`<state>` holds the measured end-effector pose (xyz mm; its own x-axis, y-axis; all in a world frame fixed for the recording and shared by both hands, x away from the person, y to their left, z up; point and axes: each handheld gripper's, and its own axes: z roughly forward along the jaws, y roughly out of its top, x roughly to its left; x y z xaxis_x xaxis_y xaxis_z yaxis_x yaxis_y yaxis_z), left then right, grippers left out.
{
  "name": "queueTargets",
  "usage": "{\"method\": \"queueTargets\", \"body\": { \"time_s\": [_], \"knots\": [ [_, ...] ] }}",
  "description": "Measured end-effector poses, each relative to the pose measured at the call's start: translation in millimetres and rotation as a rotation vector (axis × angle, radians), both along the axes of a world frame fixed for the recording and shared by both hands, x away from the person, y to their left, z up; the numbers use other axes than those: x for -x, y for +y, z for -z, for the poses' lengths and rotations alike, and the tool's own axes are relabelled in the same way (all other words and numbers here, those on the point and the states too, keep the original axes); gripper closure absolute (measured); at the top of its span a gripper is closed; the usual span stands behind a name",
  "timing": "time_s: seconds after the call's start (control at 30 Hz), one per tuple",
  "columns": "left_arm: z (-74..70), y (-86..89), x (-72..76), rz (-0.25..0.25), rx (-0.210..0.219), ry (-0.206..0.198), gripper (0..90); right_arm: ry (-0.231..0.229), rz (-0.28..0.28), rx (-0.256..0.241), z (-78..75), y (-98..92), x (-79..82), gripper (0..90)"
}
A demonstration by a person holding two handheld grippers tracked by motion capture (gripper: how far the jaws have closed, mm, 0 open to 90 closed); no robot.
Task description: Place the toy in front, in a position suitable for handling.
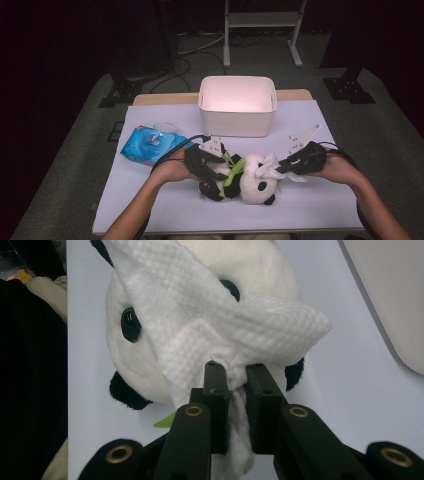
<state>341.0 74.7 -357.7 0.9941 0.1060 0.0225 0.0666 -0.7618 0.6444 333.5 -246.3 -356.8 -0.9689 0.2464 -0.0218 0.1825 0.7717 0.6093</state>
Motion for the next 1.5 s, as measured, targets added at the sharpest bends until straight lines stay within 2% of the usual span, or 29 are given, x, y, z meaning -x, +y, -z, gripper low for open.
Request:
{"method": "queueTargets", "body": {
  "time_s": [0.2, 0.33, 0.47, 0.63, 0.87, 1.0, 1.17, 1.23, 1.3, 1.5],
  "knots": [
    [-0.6, -0.6, 1.6, 0.003, -0.002, -0.004, 43.7, -0.025, -0.028, -0.013, -11.0, 15.6, -3.0, 80.6],
    [-0.5, -0.8, 2.5, 0.004, 0.000, -0.007, 43.6, -0.047, -0.080, -0.004, -19.7, 40.8, -5.2, 80.2],
    [-0.5, -0.1, 3.3, 0.006, -0.002, -0.007, 43.4, -0.066, -0.142, 0.015, -22.0, 71.5, -6.5, 79.9],
    [0.1, 0.7, 4.0, 0.008, 0.005, -0.010, 43.3, -0.060, -0.174, -0.025, -24.7, 89.7, -9.6, 76.9],
    [-0.1, -0.5, 4.3, 0.008, 0.001, -0.010, 43.5, -0.031, -0.191, -0.056, -27.2, 97.3, -10.9, 69.2],
    [-0.2, -0.7, 4.5, 0.008, 0.001, -0.007, 43.7, -0.040, -0.197, -0.066, -27.2, 103.2, -11.1, 64.9],
    [0.4, -0.6, 4.2, 0.007, -0.001, -0.003, 43.7, -0.043, -0.199, -0.079, -24.4, 112.4, -11.2, 64.5],
    [0.7, -0.5, 3.7, 0.006, -0.004, -0.003, 43.8, -0.037, -0.193, -0.086, -21.8, 114.7, -12.1, 69.1],
    [1.1, -0.7, 3.6, 0.007, -0.003, -0.002, 43.8, -0.045, -0.209, -0.090, -19.8, 116.2, -11.2, 77.5],
    [1.2, -0.7, 2.9, -0.001, -0.001, -0.001, 43.8, -0.052, -0.223, -0.084, -21.5, 109.7, -10.2, 80.8]
  ]
}}
